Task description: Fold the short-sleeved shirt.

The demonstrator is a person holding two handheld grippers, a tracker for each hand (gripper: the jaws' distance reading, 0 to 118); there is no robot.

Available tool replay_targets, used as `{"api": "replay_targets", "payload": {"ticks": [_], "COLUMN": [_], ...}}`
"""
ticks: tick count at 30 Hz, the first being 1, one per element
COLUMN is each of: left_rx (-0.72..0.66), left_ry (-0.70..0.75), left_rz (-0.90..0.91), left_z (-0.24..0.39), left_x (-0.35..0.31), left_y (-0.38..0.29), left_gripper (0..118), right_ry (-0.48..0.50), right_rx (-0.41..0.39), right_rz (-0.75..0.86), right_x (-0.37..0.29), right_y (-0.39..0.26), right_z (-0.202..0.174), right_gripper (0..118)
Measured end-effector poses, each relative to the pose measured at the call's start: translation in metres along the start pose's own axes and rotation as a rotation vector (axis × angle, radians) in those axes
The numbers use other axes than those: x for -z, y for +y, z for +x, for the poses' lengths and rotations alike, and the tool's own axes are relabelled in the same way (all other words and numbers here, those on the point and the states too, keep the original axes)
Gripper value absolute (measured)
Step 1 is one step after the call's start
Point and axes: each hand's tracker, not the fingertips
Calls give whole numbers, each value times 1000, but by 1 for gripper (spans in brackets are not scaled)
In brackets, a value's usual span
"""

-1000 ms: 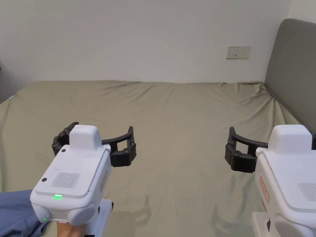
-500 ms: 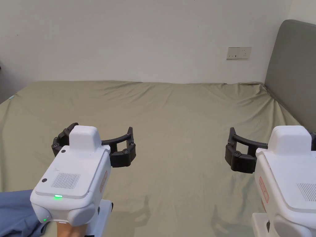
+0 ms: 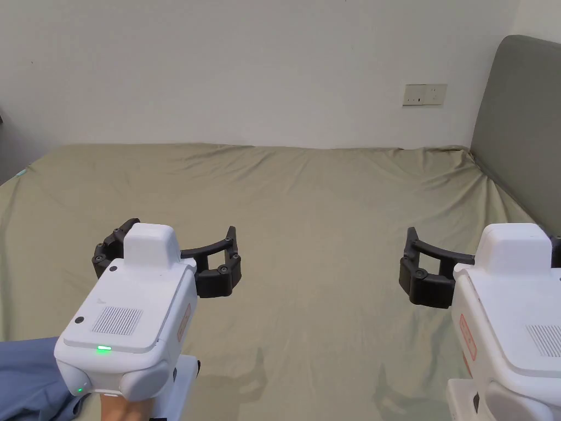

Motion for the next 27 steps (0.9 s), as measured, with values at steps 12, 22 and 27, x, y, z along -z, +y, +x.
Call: {"api": "replay_targets", "payload": {"ticks": [12,22,27], "left_rx": [-3,-10,-17], "left_ry": [6,10,10], "left_rz": [-2,-1,-2], "left_z": [-2,-4,-5], "left_x": [0,0,-1], "left_y": [0,1,2], "left_gripper": [118,118,118], "right_ry": [-2,-24,-73], "right_rx": [-6,-9,139], "right_rz": [-11,-66,-317], "right_x": [2,7,19], "right_y": [-1,1,7], "right_z": [-1,-3,-1], "right_gripper": [118,118,118]}}
